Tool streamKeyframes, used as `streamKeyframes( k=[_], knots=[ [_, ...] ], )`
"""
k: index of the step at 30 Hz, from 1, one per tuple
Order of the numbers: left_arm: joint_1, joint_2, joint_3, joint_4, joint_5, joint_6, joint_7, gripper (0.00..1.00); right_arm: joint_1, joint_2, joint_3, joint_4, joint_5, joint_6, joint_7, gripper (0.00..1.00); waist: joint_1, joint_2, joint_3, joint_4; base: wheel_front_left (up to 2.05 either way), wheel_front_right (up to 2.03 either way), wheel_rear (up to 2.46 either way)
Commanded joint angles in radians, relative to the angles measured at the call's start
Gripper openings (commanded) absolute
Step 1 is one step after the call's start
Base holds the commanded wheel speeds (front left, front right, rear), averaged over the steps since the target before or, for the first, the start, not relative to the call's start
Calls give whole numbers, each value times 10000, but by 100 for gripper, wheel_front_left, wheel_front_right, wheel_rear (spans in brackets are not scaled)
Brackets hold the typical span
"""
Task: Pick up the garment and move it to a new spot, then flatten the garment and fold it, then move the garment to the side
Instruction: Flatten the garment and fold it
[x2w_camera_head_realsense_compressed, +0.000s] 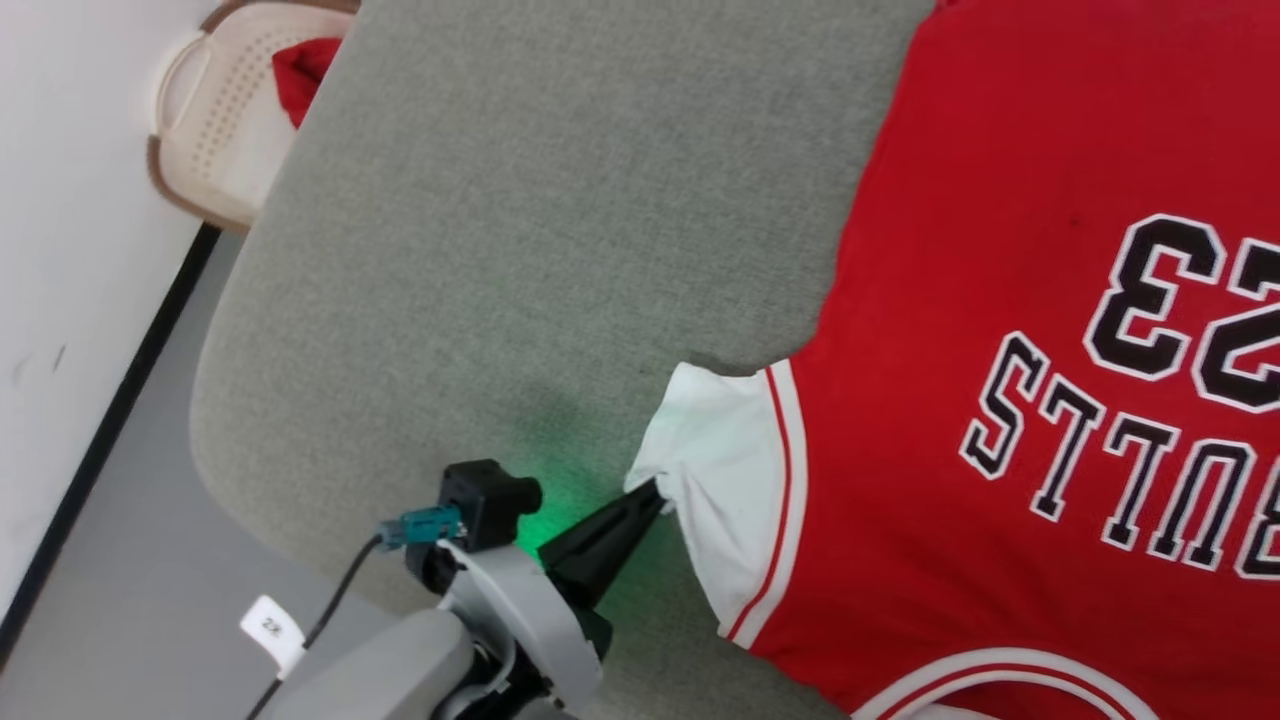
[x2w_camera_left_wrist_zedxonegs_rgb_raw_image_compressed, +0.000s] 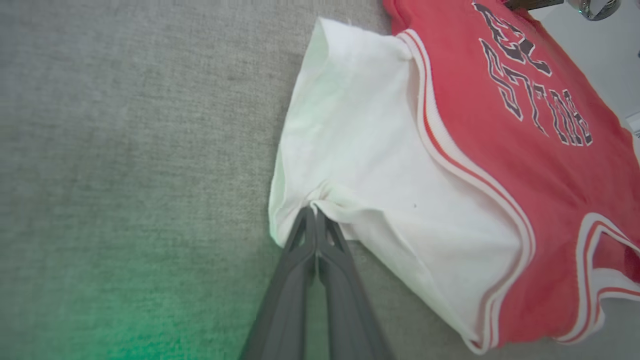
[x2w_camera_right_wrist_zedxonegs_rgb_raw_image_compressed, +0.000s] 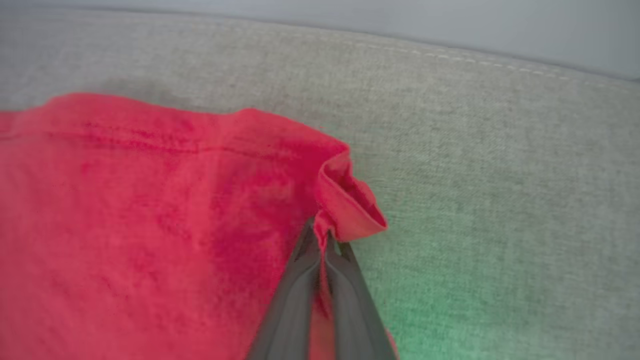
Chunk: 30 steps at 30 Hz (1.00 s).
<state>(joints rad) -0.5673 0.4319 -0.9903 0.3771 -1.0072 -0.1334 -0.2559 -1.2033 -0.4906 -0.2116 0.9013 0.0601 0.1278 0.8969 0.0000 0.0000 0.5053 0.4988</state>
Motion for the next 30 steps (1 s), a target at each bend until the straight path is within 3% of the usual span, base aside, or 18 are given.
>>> streamKeyframes(
  k=[1,7,15,23,30],
  knots=[
    [151,265,80,380,-107,153,79,0,617,393,204,298,199,52,223,0,0,0,-341,-343,0,0,0],
    [431,628,267,512,-205,129,23,0,1257,213,1883,-984,2131,44,186,0,0,0,-1137,-1142,0,0,0],
    [951,1321,587,352,-466,337,-8,0,3263,-483,3456,-3707,4940,32,404,0,0,0,-2011,-2260,0,0,0],
    [1656,1976,793,-179,-724,685,-18,0,6187,-1064,3451,-6195,6497,32,244,0,0,0,-2633,-3064,0,0,0],
    [2183,2409,932,-677,-881,989,-37,0,8822,-1110,2809,-7648,6967,30,77,0,0,0,-2968,-3579,0,0,0]
  ],
)
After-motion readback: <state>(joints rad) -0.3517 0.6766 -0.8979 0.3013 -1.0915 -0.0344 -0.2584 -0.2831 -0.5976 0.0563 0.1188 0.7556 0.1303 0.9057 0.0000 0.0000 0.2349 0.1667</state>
